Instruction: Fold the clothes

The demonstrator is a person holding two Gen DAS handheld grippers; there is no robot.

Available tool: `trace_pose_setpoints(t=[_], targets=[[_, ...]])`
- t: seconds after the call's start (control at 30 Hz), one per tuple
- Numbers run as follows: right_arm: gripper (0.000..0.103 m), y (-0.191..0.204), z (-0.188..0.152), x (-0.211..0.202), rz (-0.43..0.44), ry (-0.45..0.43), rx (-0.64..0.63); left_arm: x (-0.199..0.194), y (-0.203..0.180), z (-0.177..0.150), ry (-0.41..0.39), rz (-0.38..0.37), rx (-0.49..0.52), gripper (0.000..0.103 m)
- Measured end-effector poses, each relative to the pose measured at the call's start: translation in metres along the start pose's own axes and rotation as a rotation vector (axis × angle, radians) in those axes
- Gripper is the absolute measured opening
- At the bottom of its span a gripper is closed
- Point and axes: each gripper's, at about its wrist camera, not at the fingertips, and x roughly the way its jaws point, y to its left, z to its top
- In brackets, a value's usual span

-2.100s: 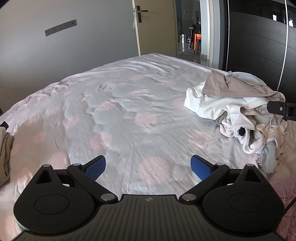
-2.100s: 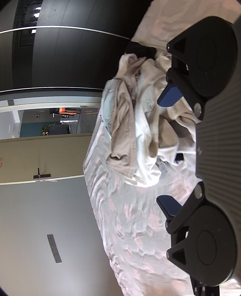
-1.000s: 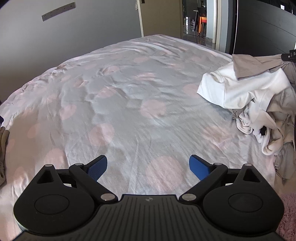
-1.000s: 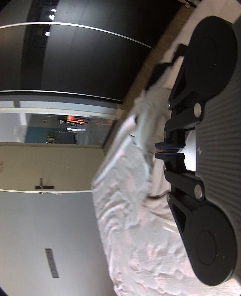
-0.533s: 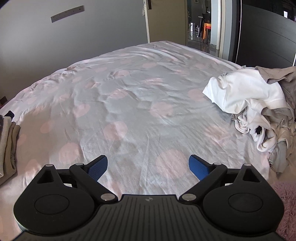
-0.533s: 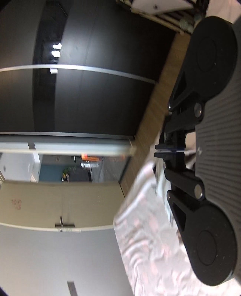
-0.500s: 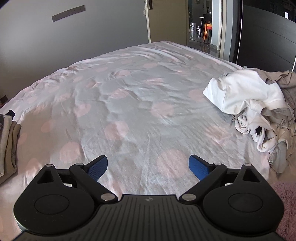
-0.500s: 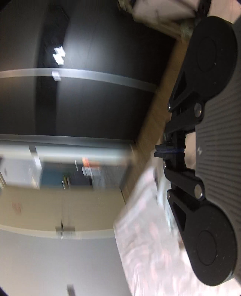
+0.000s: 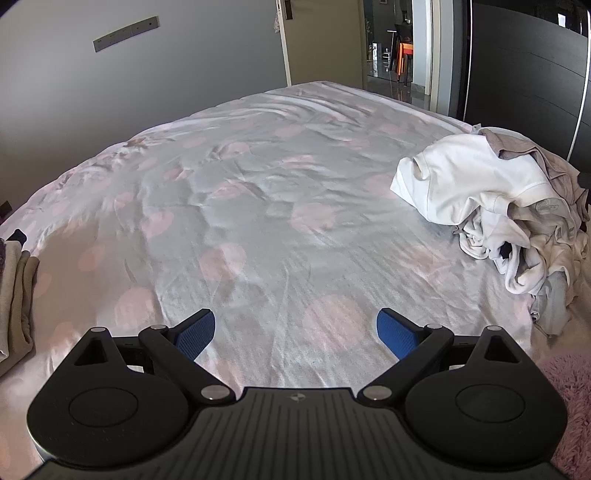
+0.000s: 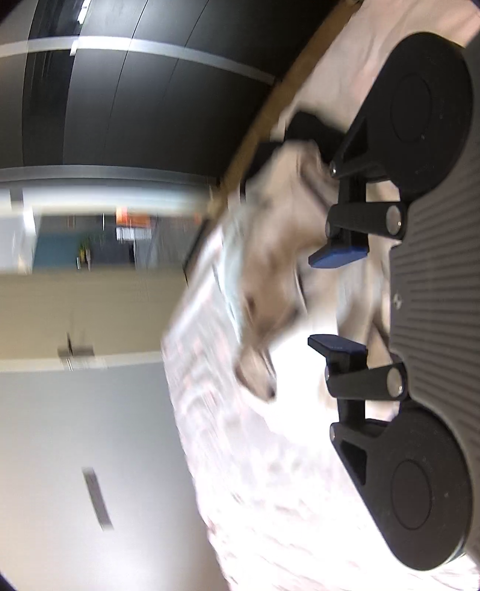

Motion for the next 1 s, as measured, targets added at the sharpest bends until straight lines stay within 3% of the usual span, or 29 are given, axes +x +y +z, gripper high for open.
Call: trace_pose_setpoints(t=[0.23, 0.43, 0.47, 0.53, 0.6, 0.67, 0.8, 1.0], targets=[[0.063, 0.064, -0.003, 0.053, 0.111, 0.053, -0.197, 0.022, 0.008, 0.0, 0.046, 0.013, -0.008, 0.096], [0.067, 0.094, -0.014, 0.103, 0.062, 0.139, -0.375, 0.044, 0.016, 0.0, 0.093, 0.007, -0.028, 0.096], [0.065, 0.094, -0.016, 0.109, 0.039, 0.145, -0.395, 0.047, 0.017, 0.0, 0.098, 0.007, -0.031, 0.096], [0.052, 0.094, -0.022, 0.118, -0.011, 0.151, -0.427, 0.052, 0.018, 0.0, 0.108, 0.006, -0.034, 0.096], [0.02, 0.089, -0.01, 0.113, -0.05, 0.108, -0.422, 0.055, 0.019, 0.0, 0.114, 0.003, -0.035, 0.096], [0.006, 0.083, 0.005, 0.105, -0.088, 0.055, -0.41, 0.054, 0.019, 0.001, 0.114, 0.001, -0.033, 0.096], [0.005, 0.07, 0.036, 0.089, -0.163, -0.051, -0.384, 0.047, 0.02, 0.002, 0.102, -0.003, -0.033, 0.096], [0.005, 0.036, 0.128, 0.036, -0.257, -0.236, -0.274, 0.023, 0.024, 0.006, 0.053, -0.004, -0.047, 0.096]])
